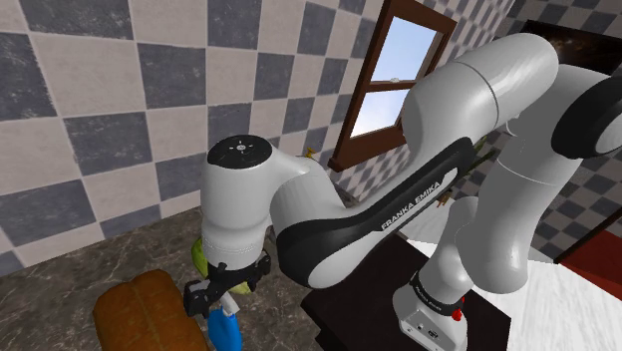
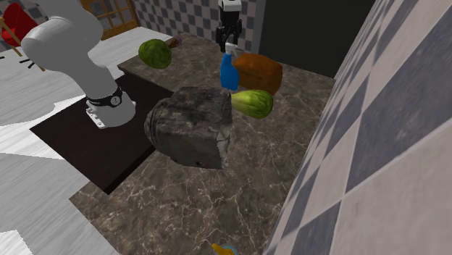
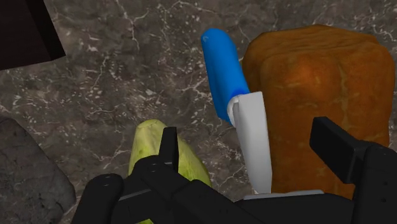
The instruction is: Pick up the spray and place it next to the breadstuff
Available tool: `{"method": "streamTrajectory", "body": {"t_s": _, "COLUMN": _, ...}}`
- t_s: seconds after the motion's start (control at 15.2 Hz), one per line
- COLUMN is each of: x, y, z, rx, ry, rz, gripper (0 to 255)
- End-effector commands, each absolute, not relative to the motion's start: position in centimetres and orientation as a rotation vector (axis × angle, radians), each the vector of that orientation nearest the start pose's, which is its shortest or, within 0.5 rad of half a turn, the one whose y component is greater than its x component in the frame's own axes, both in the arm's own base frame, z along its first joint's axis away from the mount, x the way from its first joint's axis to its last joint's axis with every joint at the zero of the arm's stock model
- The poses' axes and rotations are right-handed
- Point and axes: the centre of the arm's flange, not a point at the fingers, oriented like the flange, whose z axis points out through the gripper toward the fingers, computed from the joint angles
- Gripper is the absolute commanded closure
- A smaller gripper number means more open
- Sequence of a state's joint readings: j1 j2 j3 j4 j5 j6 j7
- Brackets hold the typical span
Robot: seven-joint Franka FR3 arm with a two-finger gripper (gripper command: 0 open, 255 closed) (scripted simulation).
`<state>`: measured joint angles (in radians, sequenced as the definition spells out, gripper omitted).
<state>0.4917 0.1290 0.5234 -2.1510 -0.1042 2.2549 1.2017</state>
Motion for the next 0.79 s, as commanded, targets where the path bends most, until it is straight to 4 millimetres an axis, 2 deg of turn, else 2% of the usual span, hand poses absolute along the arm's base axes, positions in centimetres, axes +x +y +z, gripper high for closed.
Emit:
{"method": "streamTrajectory", "body": {"t_s": 0.0, "x": 29.6, "y": 46.7, "z": 36.2, "rx": -3.148, "ry": 0.195, "rz": -0.019, "gripper": 0}}
{"method": "streamTrajectory", "body": {"t_s": 0.2, "x": 29.6, "y": 46.7, "z": 39.8, "rx": -3.148, "ry": 0.195, "rz": -0.019, "gripper": 0}}
{"method": "streamTrajectory", "body": {"t_s": 0.73, "x": 29.6, "y": 46.7, "z": 39.8, "rx": -3.148, "ry": 0.195, "rz": -0.019, "gripper": 0}}
